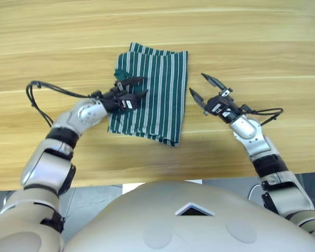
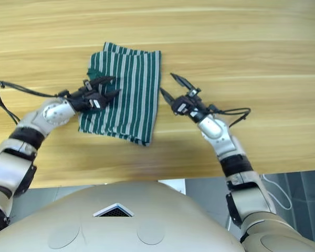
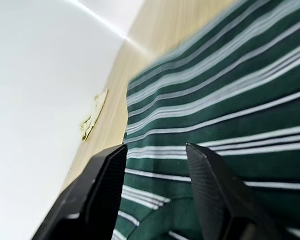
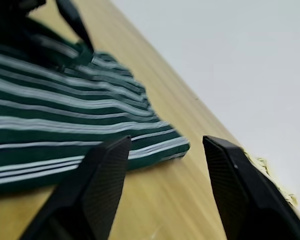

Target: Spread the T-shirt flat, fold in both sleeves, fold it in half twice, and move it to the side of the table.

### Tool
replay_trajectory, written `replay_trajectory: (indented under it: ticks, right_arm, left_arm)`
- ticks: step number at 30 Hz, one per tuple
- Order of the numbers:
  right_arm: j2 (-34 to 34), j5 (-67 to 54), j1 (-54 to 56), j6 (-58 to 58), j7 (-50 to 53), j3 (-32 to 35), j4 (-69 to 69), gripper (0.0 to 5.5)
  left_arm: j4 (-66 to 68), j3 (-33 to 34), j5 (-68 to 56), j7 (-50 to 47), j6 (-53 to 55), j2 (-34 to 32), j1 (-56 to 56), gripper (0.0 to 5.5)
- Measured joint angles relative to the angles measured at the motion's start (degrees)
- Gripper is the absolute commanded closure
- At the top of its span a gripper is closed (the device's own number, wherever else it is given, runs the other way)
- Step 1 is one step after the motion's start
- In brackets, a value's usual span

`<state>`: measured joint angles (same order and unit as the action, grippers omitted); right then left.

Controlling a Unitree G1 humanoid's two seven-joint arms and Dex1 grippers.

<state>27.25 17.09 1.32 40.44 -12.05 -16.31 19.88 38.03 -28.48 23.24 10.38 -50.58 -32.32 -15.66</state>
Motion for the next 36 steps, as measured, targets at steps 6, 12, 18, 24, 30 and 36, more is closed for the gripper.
replay_trajectory:
  ticks: [6, 12, 18, 24, 30, 36]
  right_arm:
    - [3.4, 2.0, -1.3, -0.4, -1.4, 1.9, -6.8, 2.83]
    - [16.6, 2.0, -12.9, 3.6, -7.4, 6.6, -16.8, 2.83]
    - [28.1, 7.6, -24.4, 1.1, -11.7, 14.4, -19.6, 2.81]
    - [27.9, 8.7, -21.8, 1.6, -18.7, 7.9, -26.5, 2.81]
    - [25.2, 9.3, -10.2, 4.7, -21.8, 0.3, -21.1, 2.81]
    - [25.1, 8.7, -5.8, 6.2, -23.1, -2.7, -19.0, 2.81]
  left_arm:
    - [-25.0, 7.2, -3.9, 1.3, 16.6, 4.3, 7.3, 3.31]
    - [-34.7, 25.3, -6.9, -4.6, 16.8, -1.3, 7.6, 3.31]
    - [-45.5, 25.6, -12.3, 17.5, 14.1, -21.1, 38.3, 2.88]
    - [-49.0, 19.7, -11.0, 27.8, 17.2, -24.0, 42.3, 2.18]
    - [-46.9, 14.7, -8.5, 28.6, 15.9, -22.1, 37.4, 2.18]
    - [-44.6, 9.1, -7.4, 28.8, 14.0, -19.2, 31.3, 2.18]
